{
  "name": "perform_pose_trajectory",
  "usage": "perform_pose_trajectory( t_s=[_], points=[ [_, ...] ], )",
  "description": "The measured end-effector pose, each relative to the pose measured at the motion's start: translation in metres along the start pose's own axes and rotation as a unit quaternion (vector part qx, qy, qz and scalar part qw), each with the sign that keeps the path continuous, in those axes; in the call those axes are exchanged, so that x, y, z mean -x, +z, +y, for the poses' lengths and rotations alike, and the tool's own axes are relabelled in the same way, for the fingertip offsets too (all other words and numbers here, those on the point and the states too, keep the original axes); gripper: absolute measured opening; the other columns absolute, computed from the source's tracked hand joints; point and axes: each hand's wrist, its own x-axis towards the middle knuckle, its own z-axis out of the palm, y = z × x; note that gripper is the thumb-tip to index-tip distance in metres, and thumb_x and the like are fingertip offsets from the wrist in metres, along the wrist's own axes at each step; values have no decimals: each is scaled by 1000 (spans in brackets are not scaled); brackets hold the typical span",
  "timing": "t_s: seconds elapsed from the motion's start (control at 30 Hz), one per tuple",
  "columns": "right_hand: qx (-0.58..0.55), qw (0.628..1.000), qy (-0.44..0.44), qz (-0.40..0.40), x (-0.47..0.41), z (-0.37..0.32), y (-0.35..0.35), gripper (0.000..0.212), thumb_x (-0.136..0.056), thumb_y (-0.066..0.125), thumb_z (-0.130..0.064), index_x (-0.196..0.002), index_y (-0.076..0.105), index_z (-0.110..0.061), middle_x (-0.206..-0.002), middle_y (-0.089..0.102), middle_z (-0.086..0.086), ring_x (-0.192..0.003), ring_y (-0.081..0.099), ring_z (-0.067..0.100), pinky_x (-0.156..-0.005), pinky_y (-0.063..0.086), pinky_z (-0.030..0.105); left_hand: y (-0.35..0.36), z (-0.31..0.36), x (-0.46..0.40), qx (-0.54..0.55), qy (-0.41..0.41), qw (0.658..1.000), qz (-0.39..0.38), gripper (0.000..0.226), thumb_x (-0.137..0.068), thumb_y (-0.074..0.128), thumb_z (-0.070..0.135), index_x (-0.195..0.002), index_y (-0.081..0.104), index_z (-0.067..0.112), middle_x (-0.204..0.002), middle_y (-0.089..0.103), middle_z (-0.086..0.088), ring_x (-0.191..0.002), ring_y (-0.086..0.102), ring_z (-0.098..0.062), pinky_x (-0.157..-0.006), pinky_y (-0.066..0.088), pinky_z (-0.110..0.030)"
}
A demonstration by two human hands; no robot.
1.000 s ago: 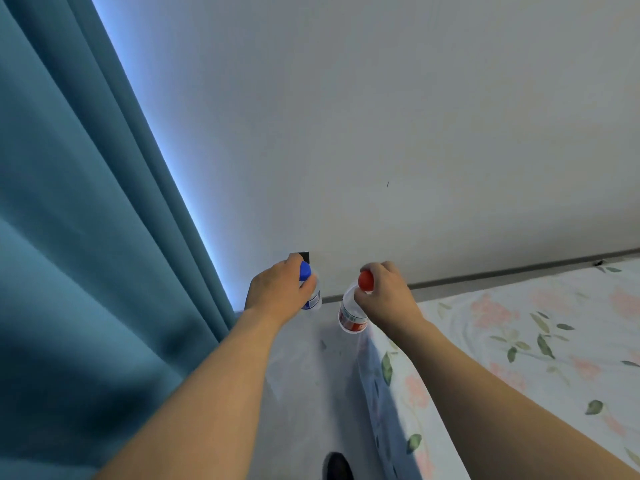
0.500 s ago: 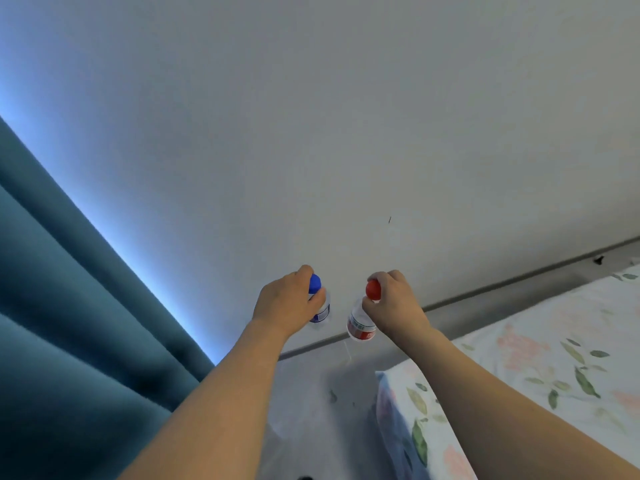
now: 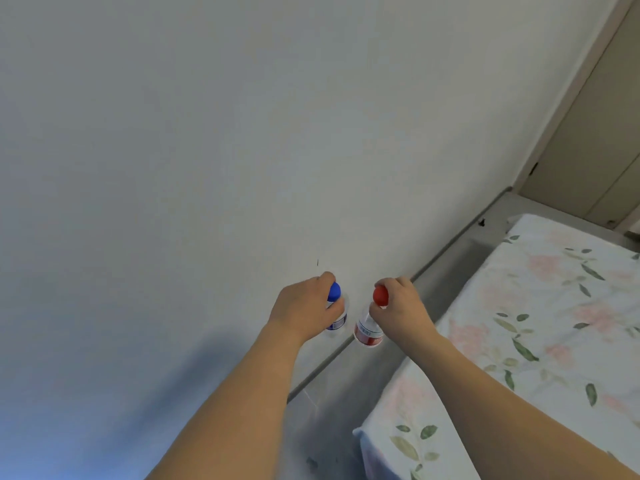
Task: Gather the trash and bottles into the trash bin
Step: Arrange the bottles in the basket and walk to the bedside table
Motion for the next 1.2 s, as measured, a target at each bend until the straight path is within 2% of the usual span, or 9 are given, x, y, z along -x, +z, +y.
perform_pose_trajectory(
  t_s=[0.23, 0.4, 0.53, 0.67, 0.9, 1.2],
  points=[
    [-7, 997, 74, 29, -72, -8, 15, 29, -87, 57, -17, -117, 55, -17, -117, 48, -1, -92, 49, 15, -79, 44, 25, -3, -21, -96, -23, 89, 995, -37, 25, -93, 45, 42, -104, 49, 20, -87, 62, 3, -72, 57, -21, -63, 43, -29],
    [-13, 986, 140, 88, -105, -5, 8, 30, -88, 56, -16, -118, 56, -15, -121, 47, 1, -94, 50, 18, -80, 42, 25, 11, -28, -163, -29, 168, 982, -78, 25, -93, 44, 41, -104, 49, 19, -87, 62, 1, -73, 60, -23, -66, 49, -32],
    [-8, 971, 208, 117, -114, 9, -10, 26, -88, 55, -14, -113, 57, -13, -118, 48, 3, -96, 52, 22, -82, 45, 28, 15, -5, -204, -19, 232, 968, -98, 21, -94, 43, 39, -103, 47, 19, -84, 61, 0, -69, 57, -20, -61, 42, -28],
    [-13, 957, 245, 154, -132, 30, -37, 27, -88, 55, -15, -115, 56, -15, -118, 47, 2, -95, 52, 21, -80, 43, 27, 23, 30, -249, -16, 282, 953, -110, 21, -95, 43, 38, -106, 47, 20, -87, 60, 1, -71, 58, -20, -62, 43, -27],
    [-25, 943, 264, 201, -187, 75, -88, 29, -88, 57, -15, -117, 54, -16, -119, 46, 1, -95, 49, 19, -80, 40, 25, 43, 84, -327, -32, 308, 940, -145, 22, -94, 45, 39, -104, 48, 21, -88, 62, 0, -75, 61, -21, -65, 50, -30],
    [-17, 938, 271, 214, -276, 106, -125, 27, -88, 58, -16, -114, 54, -18, -117, 46, 0, -94, 49, 17, -78, 41, 25, 55, 125, -431, -74, 336, 927, -149, 22, -95, 45, 35, -108, 48, 18, -87, 59, -1, -73, 59, -21, -61, 43, -29]
  ],
)
